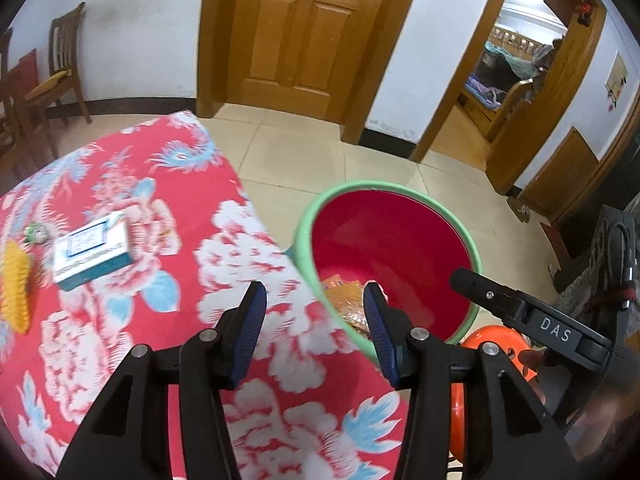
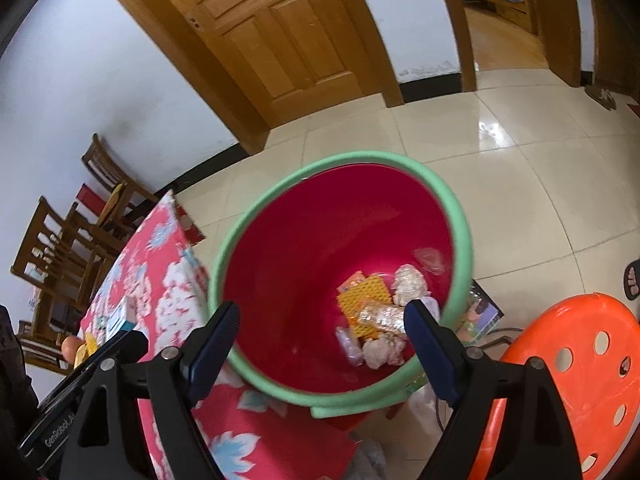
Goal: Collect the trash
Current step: 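Move both tools back over the table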
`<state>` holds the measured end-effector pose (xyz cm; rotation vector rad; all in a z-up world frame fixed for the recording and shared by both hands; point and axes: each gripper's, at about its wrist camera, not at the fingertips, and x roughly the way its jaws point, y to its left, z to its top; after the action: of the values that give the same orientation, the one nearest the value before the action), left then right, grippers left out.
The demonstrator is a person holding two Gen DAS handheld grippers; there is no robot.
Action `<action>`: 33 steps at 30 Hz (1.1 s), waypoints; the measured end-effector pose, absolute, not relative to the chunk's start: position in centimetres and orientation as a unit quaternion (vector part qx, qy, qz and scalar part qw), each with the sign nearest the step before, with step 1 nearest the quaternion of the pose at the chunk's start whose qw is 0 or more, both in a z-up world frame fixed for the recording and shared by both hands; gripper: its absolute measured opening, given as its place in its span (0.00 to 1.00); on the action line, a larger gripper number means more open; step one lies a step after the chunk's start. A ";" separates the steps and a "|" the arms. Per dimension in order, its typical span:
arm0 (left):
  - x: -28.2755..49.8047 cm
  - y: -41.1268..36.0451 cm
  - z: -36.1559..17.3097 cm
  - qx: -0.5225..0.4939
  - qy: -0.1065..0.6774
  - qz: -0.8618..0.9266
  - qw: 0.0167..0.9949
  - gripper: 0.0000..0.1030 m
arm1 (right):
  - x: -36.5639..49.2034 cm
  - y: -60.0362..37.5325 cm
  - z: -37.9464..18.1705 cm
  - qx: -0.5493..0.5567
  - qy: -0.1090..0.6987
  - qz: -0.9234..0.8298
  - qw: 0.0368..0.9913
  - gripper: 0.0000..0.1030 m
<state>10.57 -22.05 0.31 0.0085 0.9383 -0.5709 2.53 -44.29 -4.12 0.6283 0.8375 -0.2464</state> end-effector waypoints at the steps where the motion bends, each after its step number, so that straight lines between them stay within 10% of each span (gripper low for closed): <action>1: 10.7 -21.5 0.5 0.003 0.445 -0.266 0.855 0.50 | 2.6 -43.8 -3.9 0.296 0.398 -0.112 0.861 0.84; 33: 16.4 -0.3 -2.3 -0.069 0.452 -0.057 0.888 0.54 | 9.5 -27.7 -1.3 0.213 0.430 0.017 0.877 0.85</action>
<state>16.41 -0.34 -2.34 -0.1429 0.9392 -0.1185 9.46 -27.73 -1.28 0.4443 0.8960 0.0365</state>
